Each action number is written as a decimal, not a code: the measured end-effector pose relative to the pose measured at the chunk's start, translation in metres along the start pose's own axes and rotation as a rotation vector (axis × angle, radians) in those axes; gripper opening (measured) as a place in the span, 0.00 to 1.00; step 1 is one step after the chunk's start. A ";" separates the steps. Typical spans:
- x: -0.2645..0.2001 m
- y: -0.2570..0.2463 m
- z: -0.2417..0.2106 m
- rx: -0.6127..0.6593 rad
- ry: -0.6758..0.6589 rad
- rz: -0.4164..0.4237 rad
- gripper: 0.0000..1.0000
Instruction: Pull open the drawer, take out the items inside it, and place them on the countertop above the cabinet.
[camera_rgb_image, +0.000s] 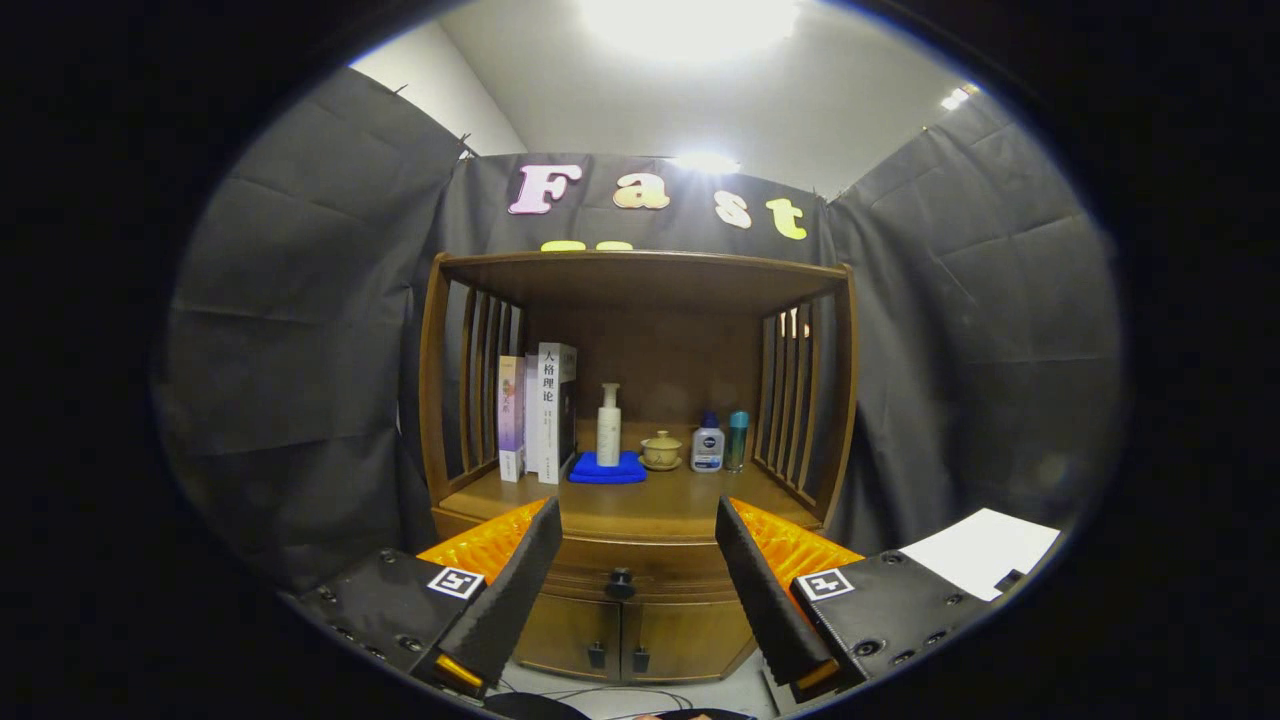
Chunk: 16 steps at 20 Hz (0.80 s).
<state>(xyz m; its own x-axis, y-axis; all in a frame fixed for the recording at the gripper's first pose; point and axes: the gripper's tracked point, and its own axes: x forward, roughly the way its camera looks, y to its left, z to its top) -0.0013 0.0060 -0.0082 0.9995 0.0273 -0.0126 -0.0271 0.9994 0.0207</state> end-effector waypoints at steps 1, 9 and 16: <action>0.000 -0.003 0.000 0.000 -0.005 -0.004 0.98; 0.002 -0.005 -0.013 0.021 0.018 0.003 0.98; 0.005 -0.002 -0.012 0.052 -0.003 0.040 0.97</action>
<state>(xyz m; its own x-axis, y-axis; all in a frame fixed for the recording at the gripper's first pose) 0.0036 0.0048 -0.0204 0.9977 0.0674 -0.0078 -0.0667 0.9951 0.0734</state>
